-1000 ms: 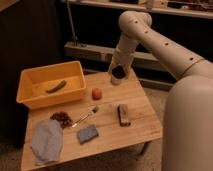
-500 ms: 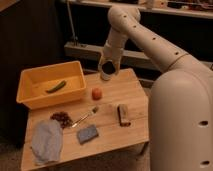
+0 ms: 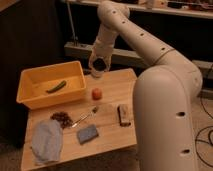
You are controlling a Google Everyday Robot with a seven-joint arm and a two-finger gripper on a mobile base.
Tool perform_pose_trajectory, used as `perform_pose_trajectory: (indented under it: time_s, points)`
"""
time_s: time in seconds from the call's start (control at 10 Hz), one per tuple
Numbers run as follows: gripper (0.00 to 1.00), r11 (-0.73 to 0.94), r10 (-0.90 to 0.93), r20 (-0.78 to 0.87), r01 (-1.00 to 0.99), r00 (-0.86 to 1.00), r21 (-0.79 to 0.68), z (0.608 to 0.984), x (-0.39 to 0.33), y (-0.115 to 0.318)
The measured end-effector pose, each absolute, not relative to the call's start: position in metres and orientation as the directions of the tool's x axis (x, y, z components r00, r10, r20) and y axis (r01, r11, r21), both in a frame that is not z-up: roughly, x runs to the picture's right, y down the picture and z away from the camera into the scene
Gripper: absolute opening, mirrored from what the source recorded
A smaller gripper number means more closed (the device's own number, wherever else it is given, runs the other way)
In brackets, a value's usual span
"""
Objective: Stack cups into tray
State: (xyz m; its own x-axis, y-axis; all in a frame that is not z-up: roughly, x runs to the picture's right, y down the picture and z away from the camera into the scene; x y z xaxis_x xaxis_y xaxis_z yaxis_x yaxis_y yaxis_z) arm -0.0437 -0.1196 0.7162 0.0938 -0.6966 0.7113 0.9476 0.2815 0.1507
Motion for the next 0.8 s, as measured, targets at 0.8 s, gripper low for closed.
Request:
perform_pose_trajectory:
  time_s: [0.8]
  points:
    - [0.20,0.259,-0.708,0.706,0.926,-0.010,0.273,0.714,-0.132,-0.127]
